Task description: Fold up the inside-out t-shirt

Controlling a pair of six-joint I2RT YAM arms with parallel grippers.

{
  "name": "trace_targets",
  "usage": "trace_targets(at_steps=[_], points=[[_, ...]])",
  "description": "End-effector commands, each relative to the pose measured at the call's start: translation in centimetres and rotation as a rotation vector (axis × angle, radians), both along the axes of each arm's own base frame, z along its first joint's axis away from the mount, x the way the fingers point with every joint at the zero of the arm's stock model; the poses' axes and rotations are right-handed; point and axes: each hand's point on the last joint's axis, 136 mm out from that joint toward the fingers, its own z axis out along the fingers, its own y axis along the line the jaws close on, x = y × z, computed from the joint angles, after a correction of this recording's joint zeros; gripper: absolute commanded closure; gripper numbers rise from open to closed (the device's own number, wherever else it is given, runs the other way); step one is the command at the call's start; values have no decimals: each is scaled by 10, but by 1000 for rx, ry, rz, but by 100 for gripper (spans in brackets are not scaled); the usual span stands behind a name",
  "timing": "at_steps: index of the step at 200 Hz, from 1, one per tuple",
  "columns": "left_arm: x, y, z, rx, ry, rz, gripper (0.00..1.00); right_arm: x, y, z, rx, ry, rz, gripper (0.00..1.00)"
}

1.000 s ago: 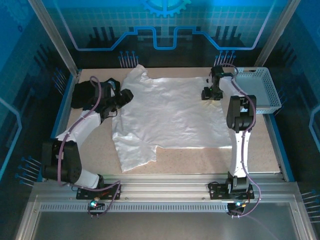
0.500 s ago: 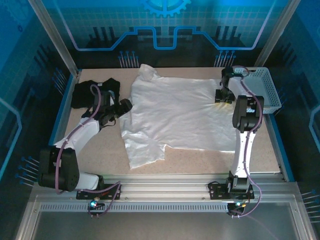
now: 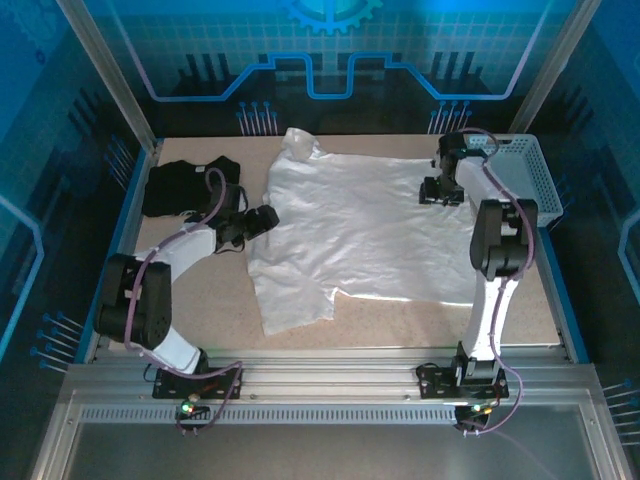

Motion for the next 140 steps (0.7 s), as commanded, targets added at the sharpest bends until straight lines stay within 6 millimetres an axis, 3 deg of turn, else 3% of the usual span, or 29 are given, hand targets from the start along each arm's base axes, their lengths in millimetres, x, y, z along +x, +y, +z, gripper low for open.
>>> trace_targets(at_steps=[1,30,51,99,140], points=[[29,-8,2,-8,-39,-36,19,-12,36,26,86,-104,47,47],[55,-5,-14,18,-5,-21,19,-30,37,14,82,-67,48,47],[59,6,-33,21,62,15,20,-35,38,11,87,-53,50,47],[24,30,-62,43,151,82,20,-38,33,17,74,-62,41,47],[0,52,-59,56,149,136,20,-37,33,25,76,-72,40,47]])
